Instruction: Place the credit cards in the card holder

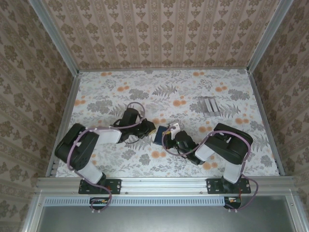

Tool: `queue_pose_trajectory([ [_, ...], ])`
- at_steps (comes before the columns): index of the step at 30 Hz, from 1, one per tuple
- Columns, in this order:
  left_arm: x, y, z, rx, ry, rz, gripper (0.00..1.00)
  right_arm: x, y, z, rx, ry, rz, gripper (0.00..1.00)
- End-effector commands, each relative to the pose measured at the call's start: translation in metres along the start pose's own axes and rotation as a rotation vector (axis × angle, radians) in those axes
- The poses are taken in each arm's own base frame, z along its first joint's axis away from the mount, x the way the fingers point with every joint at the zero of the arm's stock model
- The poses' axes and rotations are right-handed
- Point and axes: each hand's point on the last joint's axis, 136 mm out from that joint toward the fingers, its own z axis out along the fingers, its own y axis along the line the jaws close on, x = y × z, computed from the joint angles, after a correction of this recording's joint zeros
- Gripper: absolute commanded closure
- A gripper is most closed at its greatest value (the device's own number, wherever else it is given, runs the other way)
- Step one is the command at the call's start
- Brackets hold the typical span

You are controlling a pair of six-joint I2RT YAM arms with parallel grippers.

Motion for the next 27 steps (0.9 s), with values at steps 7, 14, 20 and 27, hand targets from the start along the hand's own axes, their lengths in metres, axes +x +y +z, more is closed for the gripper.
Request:
queue_pose_trajectory([
  [7, -0.007, 0.017, -0.048, -0.132, -0.061, 0.098, 0.82, 0.059, -0.003, -0.002, -0.035, 0.404, -0.094, 0.86],
  [14, 0.001, 0.033, -0.059, -0.188, -0.057, 0.145, 0.78, 0.002, 0.016, 0.000, -0.138, 0.416, 0.001, 0.65],
  [20, 0.002, 0.039, -0.064, -0.234, -0.057, 0.174, 0.76, -0.038, 0.027, -0.008, -0.160, 0.415, 0.070, 0.60],
  [27, 0.008, 0.047, -0.054, -0.239, -0.004, 0.165, 0.75, -0.029, 0.021, -0.033, -0.109, 0.645, 0.171, 0.78],
])
